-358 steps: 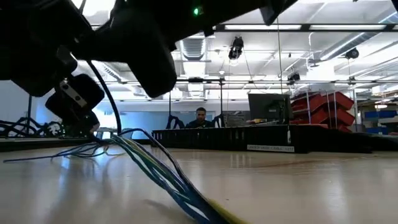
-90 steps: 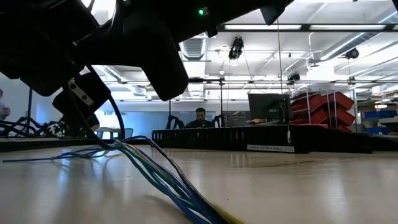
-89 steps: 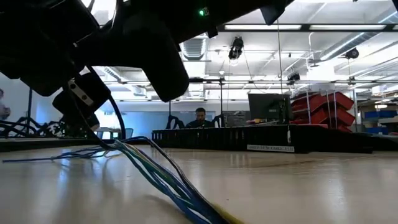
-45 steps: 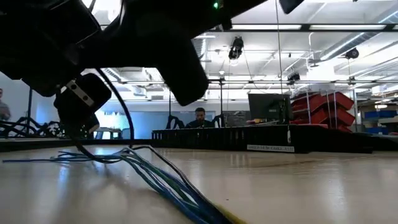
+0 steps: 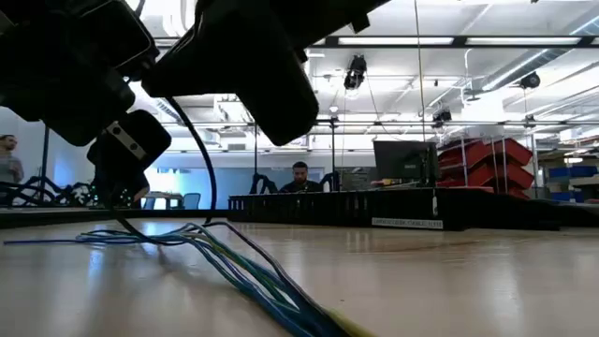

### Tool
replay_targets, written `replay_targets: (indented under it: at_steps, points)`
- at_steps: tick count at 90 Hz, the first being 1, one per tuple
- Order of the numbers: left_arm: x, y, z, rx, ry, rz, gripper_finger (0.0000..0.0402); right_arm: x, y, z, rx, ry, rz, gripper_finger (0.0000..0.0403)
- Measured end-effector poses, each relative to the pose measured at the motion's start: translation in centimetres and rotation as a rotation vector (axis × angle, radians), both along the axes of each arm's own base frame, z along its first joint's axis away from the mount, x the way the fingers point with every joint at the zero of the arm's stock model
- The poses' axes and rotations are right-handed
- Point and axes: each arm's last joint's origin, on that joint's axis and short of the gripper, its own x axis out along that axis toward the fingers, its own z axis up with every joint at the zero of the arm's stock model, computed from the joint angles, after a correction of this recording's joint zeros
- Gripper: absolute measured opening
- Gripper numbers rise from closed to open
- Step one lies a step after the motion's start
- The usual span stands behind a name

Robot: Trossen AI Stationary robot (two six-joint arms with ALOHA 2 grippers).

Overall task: Ziptie cables
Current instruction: Wrap the zip tie around the cable bundle

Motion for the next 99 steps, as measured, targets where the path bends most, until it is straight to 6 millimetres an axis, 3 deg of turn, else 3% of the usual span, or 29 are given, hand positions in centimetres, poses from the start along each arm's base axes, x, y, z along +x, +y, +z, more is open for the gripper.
replay_targets:
  at_steps: [76,99]
  points:
    - [0.4,0.6,0.3,0.028,-0.057,0.075,0.0,-0.6,0.1,-0.2,-0.005,-0.025,-0.154,0.0]
    - [0.6,0.9,0.4,0.028,-0.063,0.097,0.0,-0.5,0.2,-1.1,-0.016,-0.019,-0.162,0.0]
